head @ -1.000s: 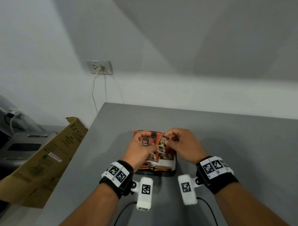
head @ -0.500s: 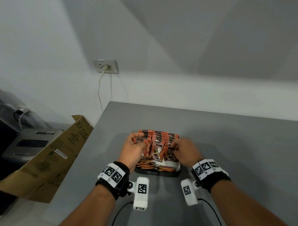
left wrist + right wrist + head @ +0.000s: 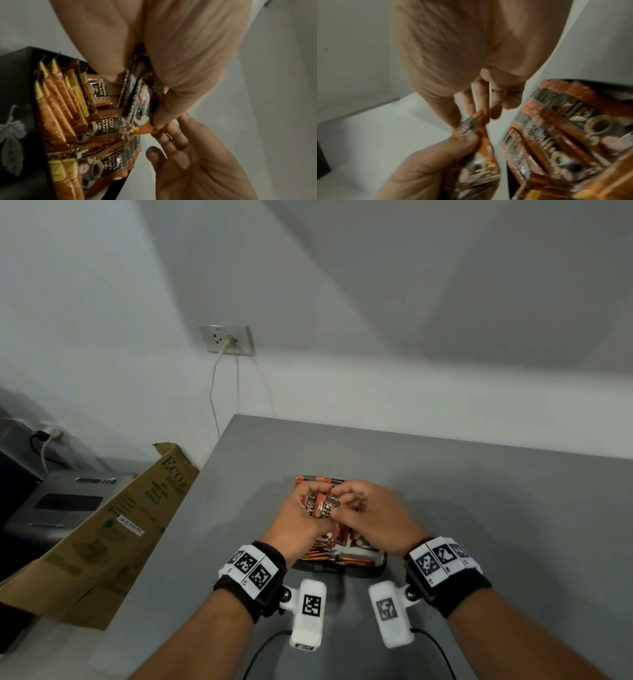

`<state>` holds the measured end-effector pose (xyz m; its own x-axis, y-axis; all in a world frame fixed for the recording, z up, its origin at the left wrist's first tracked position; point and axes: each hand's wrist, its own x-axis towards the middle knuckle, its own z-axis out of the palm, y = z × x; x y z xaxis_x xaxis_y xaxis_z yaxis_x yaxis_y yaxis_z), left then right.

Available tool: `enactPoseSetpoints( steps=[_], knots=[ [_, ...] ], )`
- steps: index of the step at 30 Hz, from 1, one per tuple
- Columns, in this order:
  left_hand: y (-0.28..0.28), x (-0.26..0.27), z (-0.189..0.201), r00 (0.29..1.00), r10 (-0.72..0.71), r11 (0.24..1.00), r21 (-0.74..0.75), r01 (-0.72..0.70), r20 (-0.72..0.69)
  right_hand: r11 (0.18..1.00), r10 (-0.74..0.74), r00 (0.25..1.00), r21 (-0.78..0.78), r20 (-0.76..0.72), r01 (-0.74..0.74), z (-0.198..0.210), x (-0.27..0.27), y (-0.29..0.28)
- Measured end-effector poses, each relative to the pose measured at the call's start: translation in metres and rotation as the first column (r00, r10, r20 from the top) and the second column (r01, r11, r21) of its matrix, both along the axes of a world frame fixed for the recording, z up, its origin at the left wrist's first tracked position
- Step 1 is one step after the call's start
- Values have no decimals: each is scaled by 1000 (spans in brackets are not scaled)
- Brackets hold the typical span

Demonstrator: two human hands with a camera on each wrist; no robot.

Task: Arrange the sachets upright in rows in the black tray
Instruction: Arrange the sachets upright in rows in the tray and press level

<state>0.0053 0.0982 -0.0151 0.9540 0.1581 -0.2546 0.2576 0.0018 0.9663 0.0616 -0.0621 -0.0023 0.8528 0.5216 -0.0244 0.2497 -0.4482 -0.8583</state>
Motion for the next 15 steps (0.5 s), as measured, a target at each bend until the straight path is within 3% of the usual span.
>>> enactPoseSetpoints(
  steps=[4, 7, 11, 15],
  knots=[
    [6, 1, 4, 986, 161, 987, 11, -161, -40, 994, -85, 995, -58, 46, 88, -2, 15, 6],
    [20, 2, 8, 952, 299, 951, -60, -303, -63, 973, -101, 990, -196, 101, 119, -14, 24, 7],
    [30, -1, 6, 942, 320, 940, -94, -329, -101, 907, 15, 993, -419, 116, 36, -38, 28, 17],
    [33, -7, 3, 949, 285, 952, -80, -297, -135, 867, 70, 986, -498, 154, 16, -52, 26, 25]
  ],
)
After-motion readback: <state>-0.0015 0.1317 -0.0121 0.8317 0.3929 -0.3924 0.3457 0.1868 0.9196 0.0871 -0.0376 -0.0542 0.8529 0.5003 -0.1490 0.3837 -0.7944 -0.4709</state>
